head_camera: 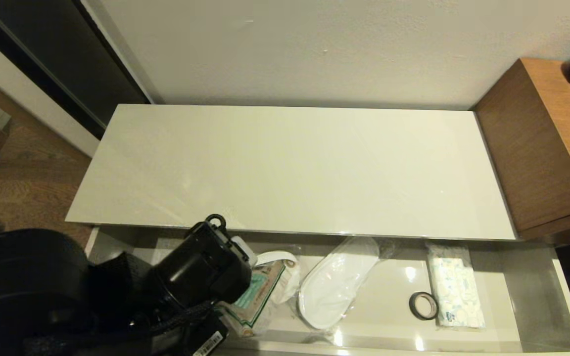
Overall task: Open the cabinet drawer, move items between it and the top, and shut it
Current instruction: Put the solid drinks in the drawer
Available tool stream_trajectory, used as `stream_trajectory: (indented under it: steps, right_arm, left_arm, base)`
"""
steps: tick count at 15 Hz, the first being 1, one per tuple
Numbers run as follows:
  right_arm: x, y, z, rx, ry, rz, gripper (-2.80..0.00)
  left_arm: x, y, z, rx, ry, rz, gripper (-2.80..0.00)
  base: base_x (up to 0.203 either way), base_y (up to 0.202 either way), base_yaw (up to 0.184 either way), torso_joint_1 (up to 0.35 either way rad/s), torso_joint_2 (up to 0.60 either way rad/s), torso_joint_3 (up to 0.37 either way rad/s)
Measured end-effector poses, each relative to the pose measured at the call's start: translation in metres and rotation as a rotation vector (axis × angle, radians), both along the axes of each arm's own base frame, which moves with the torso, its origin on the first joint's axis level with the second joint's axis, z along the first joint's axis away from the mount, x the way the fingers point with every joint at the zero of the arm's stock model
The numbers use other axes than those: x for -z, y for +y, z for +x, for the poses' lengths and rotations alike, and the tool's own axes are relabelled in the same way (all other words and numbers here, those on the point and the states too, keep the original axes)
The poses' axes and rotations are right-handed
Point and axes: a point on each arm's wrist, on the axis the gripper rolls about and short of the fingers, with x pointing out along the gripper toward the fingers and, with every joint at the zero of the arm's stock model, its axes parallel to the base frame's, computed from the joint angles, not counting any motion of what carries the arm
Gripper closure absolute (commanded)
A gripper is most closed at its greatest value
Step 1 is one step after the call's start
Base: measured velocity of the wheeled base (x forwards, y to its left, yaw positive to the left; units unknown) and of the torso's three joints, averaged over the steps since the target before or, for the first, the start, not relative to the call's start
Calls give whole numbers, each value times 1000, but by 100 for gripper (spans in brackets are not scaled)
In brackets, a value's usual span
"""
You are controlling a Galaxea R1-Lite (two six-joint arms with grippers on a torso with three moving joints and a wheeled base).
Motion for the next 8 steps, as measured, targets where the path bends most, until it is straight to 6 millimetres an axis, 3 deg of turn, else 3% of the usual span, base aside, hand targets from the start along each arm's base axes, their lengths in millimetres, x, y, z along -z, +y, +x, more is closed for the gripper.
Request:
stream_trajectory:
  steps: [3,8]
  right_arm:
    - [0,0,0,1,0,0,0]
    - [0,0,0,2,0,0,0]
  left_arm:
    - [13,-9,2,54,24,69,0]
    - [32,-23,24,19,-12,19,0]
  base:
    - [0,0,0,0,0,0]
    - [0,0,0,0,0,0]
